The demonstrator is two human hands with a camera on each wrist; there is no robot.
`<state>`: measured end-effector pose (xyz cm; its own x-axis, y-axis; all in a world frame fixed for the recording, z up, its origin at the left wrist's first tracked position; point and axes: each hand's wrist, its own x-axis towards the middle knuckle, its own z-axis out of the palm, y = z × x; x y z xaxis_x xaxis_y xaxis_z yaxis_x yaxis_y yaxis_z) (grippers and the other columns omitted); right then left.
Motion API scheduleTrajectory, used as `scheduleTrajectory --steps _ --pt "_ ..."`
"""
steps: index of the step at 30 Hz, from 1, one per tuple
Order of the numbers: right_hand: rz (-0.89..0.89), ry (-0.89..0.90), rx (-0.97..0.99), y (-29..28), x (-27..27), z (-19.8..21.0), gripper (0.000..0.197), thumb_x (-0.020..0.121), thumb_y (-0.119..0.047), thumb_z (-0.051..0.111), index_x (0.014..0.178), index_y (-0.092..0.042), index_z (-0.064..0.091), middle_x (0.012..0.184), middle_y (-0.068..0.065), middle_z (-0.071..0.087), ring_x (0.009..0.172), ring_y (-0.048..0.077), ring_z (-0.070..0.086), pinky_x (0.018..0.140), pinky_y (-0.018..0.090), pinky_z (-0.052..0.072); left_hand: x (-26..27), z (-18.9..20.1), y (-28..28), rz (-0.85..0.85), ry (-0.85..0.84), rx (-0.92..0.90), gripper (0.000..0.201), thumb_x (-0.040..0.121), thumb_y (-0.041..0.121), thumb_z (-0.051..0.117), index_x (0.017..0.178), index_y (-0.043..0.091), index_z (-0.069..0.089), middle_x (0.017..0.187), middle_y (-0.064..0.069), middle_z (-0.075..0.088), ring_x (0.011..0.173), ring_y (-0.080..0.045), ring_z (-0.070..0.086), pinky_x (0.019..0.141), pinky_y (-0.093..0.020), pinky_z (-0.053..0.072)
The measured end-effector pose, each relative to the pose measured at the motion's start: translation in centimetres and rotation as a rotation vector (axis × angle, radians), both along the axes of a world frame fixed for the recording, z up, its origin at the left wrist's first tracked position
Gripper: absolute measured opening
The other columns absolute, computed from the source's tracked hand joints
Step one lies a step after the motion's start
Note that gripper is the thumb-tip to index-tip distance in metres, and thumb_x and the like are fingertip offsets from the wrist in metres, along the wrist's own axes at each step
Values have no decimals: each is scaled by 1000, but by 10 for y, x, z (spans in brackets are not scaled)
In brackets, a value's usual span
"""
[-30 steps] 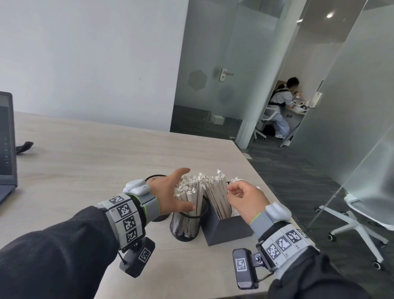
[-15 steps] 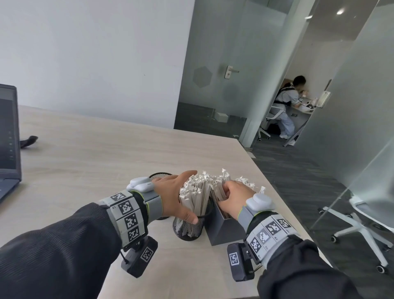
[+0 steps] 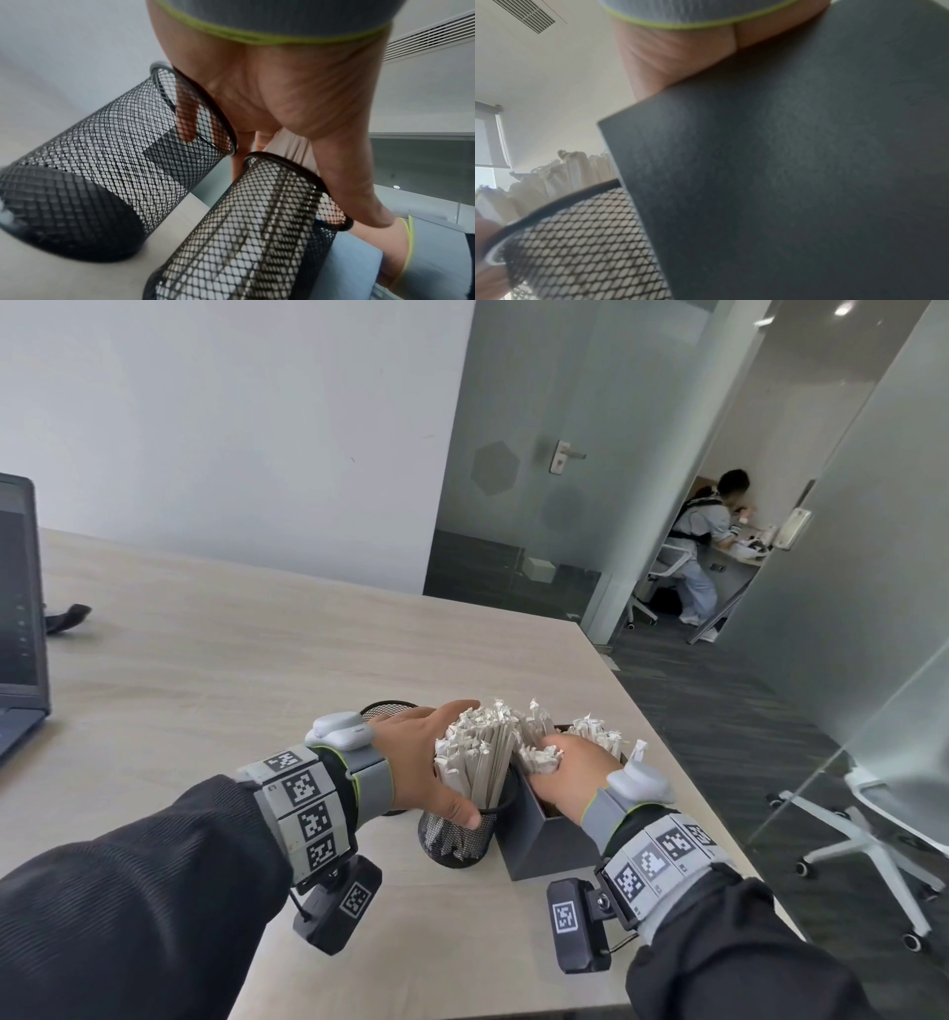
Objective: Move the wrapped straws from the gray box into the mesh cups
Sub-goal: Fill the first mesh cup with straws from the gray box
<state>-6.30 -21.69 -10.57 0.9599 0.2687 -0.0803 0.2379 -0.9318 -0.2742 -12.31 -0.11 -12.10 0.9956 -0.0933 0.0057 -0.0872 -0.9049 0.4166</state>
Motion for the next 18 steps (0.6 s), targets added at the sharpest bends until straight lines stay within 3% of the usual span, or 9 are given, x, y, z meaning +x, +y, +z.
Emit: scheduleTrajectory --steps 1,3,5,6,8,11,14,18 --pt "-17 -5 13 0 -1 -1 40 85 -33 62 124 -25 60 117 4 65 108 30 60 83 29 46 0 0 0 -4 1 5 133 30 96 58 145 52 9 144 10 49 136 -20 45 111 -46 37" --pt "-73 -24 62 -2 -3 -1 54 84 -35 61 137 -30 51 115 4 66 101 28 60 82 28 46 0 0 0 -13 9 16 138 26 99 53 147 48 14 146 11 47 138 -19 41 113 -45 34" --pt "-96 -36 154 -3 -4 -1 39 81 -33 59 119 -38 60 95 -2 68 85 24 58 73 29 46 0 0 1 -20 12 26 139 26 99 52 149 44 19 147 12 46 140 -17 39 114 -44 33" --pt "-89 -37 188 -3 -6 1 23 78 -32 57 100 -36 64 85 -5 68 80 24 59 72 30 49 0 1 1 -23 13 31 136 28 98 52 149 42 21 147 11 45 140 -17 38 114 -44 33" --pt "-82 -36 255 -6 -6 1 19 76 -31 53 84 -23 68 73 -1 68 76 27 63 73 34 54 0 2 2 -38 27 43 131 33 96 54 148 41 25 146 11 45 140 -16 37 114 -45 34" --pt "-157 -80 441 -12 -10 8 21 78 -32 61 77 -12 68 74 8 68 76 30 63 73 39 52 0 2 2 -49 45 51 126 36 95 57 146 41 28 146 11 44 140 -16 36 114 -46 33" --pt "-206 -152 634 -21 -15 29 27 71 -34 69 70 -7 68 61 5 62 63 25 54 66 41 48 -1 3 3 -46 47 50 126 36 95 57 146 42 28 148 11 42 142 -16 34 115 -46 32" --pt "-291 -204 896 -30 -16 56 21 67 -30 67 59 -11 69 50 5 50 49 22 44 52 35 38 -2 5 3 -51 62 55 125 38 93 59 147 40 29 149 10 41 143 -17 32 116 -47 30"
